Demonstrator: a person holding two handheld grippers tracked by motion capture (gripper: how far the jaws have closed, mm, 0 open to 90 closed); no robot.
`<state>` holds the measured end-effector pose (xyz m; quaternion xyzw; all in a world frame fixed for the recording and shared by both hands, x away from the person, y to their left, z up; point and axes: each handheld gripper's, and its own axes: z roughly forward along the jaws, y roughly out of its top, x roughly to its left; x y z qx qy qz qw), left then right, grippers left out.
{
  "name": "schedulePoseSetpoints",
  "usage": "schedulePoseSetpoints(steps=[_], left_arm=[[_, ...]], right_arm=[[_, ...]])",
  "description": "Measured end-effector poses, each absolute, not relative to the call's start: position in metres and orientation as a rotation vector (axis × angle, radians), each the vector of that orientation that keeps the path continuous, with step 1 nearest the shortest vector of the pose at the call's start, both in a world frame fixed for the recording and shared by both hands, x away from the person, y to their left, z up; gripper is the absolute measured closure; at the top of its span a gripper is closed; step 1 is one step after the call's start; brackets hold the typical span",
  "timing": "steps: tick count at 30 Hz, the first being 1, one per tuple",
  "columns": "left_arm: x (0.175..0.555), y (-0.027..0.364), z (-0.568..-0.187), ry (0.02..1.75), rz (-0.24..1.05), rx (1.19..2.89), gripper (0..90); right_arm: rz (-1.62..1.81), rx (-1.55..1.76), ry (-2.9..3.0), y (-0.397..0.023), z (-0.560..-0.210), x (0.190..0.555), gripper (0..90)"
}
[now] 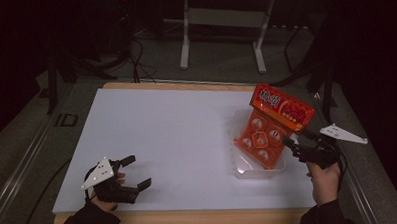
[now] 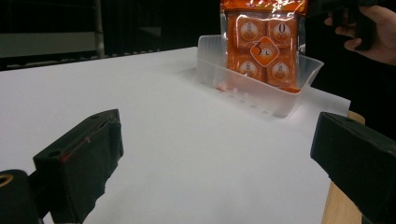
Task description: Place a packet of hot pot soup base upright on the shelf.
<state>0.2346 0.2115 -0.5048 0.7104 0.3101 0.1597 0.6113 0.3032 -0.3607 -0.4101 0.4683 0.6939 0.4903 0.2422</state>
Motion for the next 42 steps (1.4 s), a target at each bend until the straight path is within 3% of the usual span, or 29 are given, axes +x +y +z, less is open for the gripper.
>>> schedulePoseSetpoints(steps=[17, 42], left_arm=[[0.234, 0.211, -0.505, 0.709, 0.367, 1.641, 3.2], [0.232, 0.209, -0.503, 0.691, 0.359, 1.645, 3.2]], right_arm=[[1.408, 1.156, 1.938, -0.331, -0.399, 0.27, 15.6], [1.567, 0.933, 2.127, -0.26, -0.425, 0.26, 14.2]])
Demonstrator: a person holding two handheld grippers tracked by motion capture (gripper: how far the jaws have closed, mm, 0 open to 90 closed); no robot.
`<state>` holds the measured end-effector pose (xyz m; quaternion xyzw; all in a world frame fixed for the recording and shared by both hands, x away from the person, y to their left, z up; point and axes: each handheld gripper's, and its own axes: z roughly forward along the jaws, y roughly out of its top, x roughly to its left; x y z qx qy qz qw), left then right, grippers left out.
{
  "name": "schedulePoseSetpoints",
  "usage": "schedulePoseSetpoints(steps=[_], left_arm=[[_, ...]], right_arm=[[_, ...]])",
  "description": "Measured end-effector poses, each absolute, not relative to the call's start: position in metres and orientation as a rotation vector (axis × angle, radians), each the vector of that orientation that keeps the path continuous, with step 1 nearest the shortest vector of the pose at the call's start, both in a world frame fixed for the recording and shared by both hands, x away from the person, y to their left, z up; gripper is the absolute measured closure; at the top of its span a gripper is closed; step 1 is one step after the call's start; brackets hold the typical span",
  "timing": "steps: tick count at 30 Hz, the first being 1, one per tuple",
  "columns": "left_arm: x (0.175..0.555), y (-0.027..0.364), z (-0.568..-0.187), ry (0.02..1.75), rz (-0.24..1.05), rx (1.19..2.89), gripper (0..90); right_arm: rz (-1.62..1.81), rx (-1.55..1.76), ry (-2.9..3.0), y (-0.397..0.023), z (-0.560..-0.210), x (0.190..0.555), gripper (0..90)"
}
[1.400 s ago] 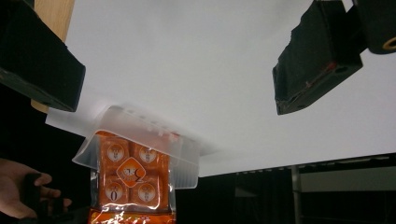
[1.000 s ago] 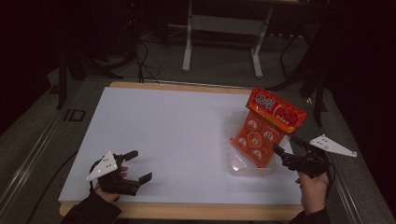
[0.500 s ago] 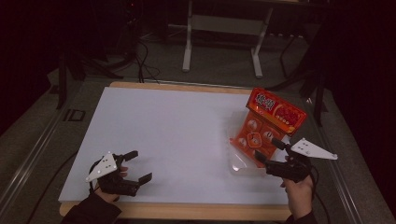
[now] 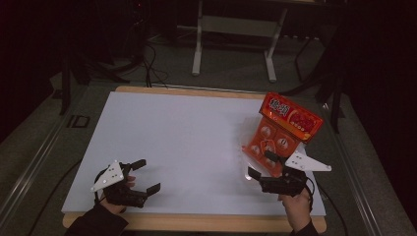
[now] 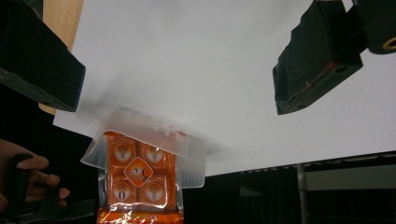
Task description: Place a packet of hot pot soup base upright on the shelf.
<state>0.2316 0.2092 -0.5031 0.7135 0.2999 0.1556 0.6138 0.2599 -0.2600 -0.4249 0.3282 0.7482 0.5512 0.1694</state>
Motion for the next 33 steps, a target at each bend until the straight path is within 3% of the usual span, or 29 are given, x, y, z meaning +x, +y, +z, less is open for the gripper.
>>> schedulePoseSetpoints(steps=[15, 33], left_arm=[[0.231, 0.208, -0.504, 0.683, 0.357, 1.653, 3.2], [0.23, 0.207, -0.508, 0.664, 0.359, 1.676, 3.2]], right_arm=[[1.552, 0.855, 2.2, -0.235, -0.443, 0.257, 14.2], [1.536, 0.85, 2.215, -0.233, -0.454, 0.259, 14.3]])
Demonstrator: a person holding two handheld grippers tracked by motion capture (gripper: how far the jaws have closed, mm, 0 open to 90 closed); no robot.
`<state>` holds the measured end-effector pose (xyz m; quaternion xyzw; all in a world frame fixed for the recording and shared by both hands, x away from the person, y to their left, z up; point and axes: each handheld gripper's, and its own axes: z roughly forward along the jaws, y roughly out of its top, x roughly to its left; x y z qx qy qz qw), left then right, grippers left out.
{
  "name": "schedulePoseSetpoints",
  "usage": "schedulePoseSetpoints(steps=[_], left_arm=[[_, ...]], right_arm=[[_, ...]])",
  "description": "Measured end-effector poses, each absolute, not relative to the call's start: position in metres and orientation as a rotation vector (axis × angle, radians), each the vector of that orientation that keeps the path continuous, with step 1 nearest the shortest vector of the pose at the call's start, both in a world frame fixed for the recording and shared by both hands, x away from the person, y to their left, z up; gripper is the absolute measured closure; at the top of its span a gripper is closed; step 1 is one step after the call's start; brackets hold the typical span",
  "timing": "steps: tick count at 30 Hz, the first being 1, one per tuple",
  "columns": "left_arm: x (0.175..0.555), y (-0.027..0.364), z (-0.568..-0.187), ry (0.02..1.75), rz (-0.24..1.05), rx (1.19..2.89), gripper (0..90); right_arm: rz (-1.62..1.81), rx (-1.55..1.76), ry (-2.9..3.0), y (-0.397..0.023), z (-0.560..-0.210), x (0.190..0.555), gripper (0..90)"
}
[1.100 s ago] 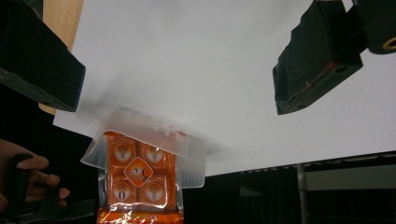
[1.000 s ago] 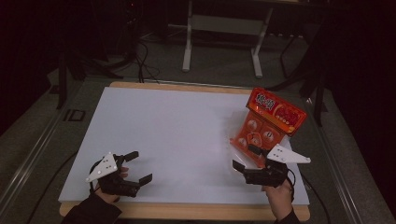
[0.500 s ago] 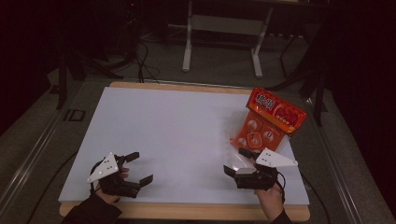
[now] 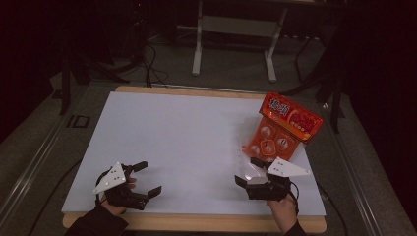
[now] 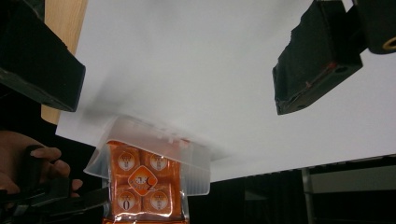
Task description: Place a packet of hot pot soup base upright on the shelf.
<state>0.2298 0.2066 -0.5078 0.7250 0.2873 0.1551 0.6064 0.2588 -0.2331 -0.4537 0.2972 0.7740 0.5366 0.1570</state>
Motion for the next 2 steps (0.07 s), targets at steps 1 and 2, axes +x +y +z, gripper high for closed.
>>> schedulePoseSetpoints(steps=[1, 2], left_arm=[[0.2298, 0.2064, -0.5078, 0.662, 0.36, 1.677, 3.2], [0.2297, 0.2062, -0.5078, 0.662, 0.361, 1.679, 3.2]], right_arm=[[1.533, 0.851, 2.22, -0.2329, -0.4541, 0.2589, 14.3], [1.533, 0.851, 2.22, -0.2329, -0.4541, 0.2589, 14.3]])
